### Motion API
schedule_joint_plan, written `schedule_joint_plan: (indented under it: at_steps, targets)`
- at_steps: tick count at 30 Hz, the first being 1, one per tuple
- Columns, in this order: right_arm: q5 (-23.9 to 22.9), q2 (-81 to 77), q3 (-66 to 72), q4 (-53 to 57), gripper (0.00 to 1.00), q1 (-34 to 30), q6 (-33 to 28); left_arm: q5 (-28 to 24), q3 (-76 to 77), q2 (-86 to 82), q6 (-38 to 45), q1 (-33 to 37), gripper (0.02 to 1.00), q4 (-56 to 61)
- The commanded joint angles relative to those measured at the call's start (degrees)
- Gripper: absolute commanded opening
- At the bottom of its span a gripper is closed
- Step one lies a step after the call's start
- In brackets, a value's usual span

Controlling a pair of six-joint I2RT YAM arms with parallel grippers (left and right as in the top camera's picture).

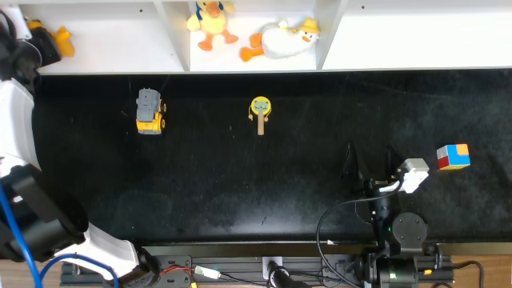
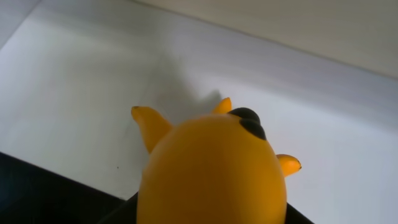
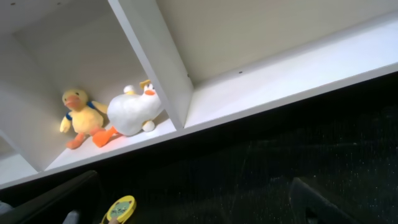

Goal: Store Toys

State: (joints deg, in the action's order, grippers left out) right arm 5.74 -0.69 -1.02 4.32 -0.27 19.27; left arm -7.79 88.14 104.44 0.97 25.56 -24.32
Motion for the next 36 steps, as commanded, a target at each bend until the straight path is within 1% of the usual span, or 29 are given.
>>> schedule_joint_plan:
  at_steps: [1, 9, 16, 21, 24, 28, 31, 33, 35, 36]
  targets:
    - [-0.3, 0.4, 0.7, -0.3, 0.996, 0.4, 0.0, 0.6, 1.9, 0.3, -0.5, -0.2, 0.323, -0.3]
    - [-0.3, 0.4, 0.7, -0.3, 0.996, 0.4, 0.0, -1.2, 2.0, 2.6, -1.3, -0.2, 0.325, 0.7]
    - [-0.3, 0.4, 0.7, -0.3, 0.996, 0.4, 0.0, -1.2, 2.0, 4.4, -1.2, -0.2, 0.332, 2.8]
    - [-0.3, 0.4, 0.7, -0.3, 0.993, 0.4, 0.0, -2.3, 2.0, 6.2, -1.2, -0.2, 0.386, 4.2]
    - [-0.3, 0.4, 0.7, -0.3, 0.996, 0.4, 0.0, -3.1, 2.0, 6.7, -1.3, -0.2, 0.452, 4.9]
    - [-0.3, 0.4, 0.7, -0.3, 0.998, 0.4, 0.0, -3.1, 2.0, 6.7, -1.2, -0.2, 0.652, 5.7]
    - [-0.3, 0.4, 0.7, -0.3, 0.993, 0.4, 0.0, -3.1, 2.0, 6.7, -1.2, -0.2, 0.713, 5.7]
    - [-0.3, 0.4, 0.7, -0.3, 0.996, 0.4, 0.0, -3.1, 2.0, 6.7, -1.3, -0.2, 0.794, 5.6]
    - [-0.3, 0.4, 0.7, -0.3, 0.996, 0.4, 0.0, -3.1, 2.0, 6.7, -1.3, -0.2, 0.822, 5.4]
    - [-0.3, 0.4, 0.7, -0.3, 0.996, 0.4, 0.0, -3.1, 2.0, 6.7, -1.3, -0.2, 0.853, 5.4]
